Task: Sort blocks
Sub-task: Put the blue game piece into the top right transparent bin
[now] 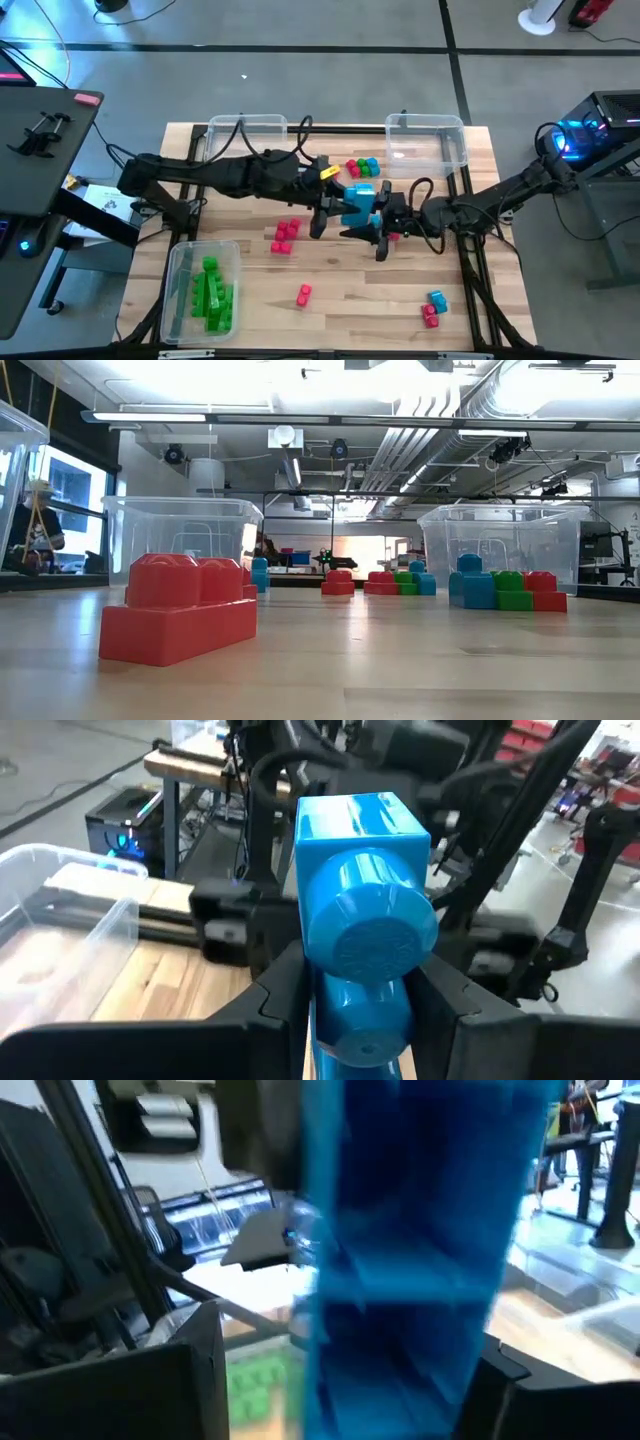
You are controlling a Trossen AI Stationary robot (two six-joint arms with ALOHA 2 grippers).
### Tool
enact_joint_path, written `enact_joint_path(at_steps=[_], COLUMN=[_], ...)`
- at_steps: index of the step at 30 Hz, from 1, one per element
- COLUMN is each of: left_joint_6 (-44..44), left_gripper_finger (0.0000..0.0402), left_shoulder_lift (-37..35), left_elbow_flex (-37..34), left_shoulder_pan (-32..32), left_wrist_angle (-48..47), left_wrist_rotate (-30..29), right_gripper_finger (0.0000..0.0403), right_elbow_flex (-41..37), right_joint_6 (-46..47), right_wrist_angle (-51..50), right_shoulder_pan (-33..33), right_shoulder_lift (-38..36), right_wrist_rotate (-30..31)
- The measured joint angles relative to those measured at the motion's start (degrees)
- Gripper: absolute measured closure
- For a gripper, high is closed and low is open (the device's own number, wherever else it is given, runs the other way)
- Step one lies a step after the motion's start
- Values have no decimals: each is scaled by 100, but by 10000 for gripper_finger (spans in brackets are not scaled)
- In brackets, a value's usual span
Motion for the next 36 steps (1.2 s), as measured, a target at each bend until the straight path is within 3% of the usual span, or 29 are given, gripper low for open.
enact_joint_path(at_steps=[3, 7, 9, 20, 24, 30, 33, 36], left_joint_6=[48, 106, 105, -246, -7, -10, 0, 0], left_gripper_finger=[309, 296, 282, 218, 213, 217, 218, 218], left_shoulder_lift=[-19, -23, -31, -308, -493, -867, -1009, -1151], left_elbow_flex=[2, 2, 2, 7, 2, -108, -593, -1321], left_shoulder_pan=[0, -8, -10, 334, 509, 700, 840, 1121], left_wrist_angle=[48, 34, 31, -170, -967, -2538, -2459, -1804], left_wrist_rotate=[0, 20, 31, -42, -59, -1141, -1264, -1022], right_gripper_finger=[237, 328, 348, 350, 352, 352, 352, 352], right_elbow_flex=[83, 89, 89, 89, 94, 94, 56, -147], right_joint_6=[42, -36, -37, -283, -290, 402, 1068, 1789], right_wrist_angle=[-129, -151, -202, -1347, -2159, -3949, -4796, -5386], right_shoulder_pan=[0, -1, -3, -43, -104, -329, -635, -1119], right_shoulder_lift=[0, -24, -63, -906, -1472, -2221, -2423, -2524], right_wrist_rotate=[0, -9, -15, 97, 288, 997, 1179, 1172])
